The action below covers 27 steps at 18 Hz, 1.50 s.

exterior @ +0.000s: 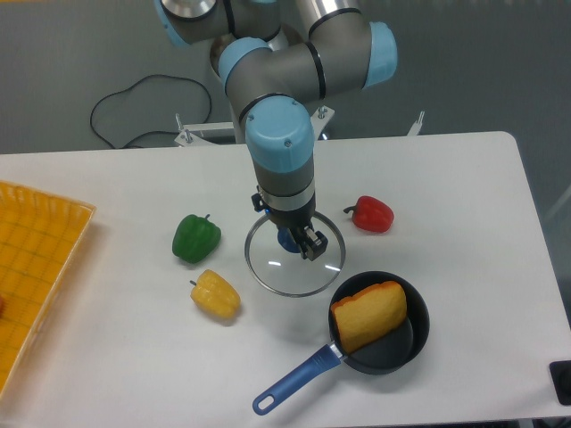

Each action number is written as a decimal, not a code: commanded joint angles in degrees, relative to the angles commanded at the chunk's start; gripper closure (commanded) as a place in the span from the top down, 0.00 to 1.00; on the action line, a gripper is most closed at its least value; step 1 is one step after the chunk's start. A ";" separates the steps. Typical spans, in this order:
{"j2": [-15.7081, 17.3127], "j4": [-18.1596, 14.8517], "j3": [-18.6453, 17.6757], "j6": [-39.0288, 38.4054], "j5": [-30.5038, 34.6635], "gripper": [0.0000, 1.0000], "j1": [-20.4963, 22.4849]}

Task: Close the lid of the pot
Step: 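Lift the held glass lid slightly above the table, then carry the glass lid over the black saucepan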

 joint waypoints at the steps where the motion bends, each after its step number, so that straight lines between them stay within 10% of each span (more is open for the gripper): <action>1: -0.17 0.17 -0.43 0.00 0.00 0.29 0.00; 16: -1.84 4.91 4.92 0.00 0.35 0.31 2.11; 27: -9.58 5.89 7.21 -0.18 0.09 0.30 4.74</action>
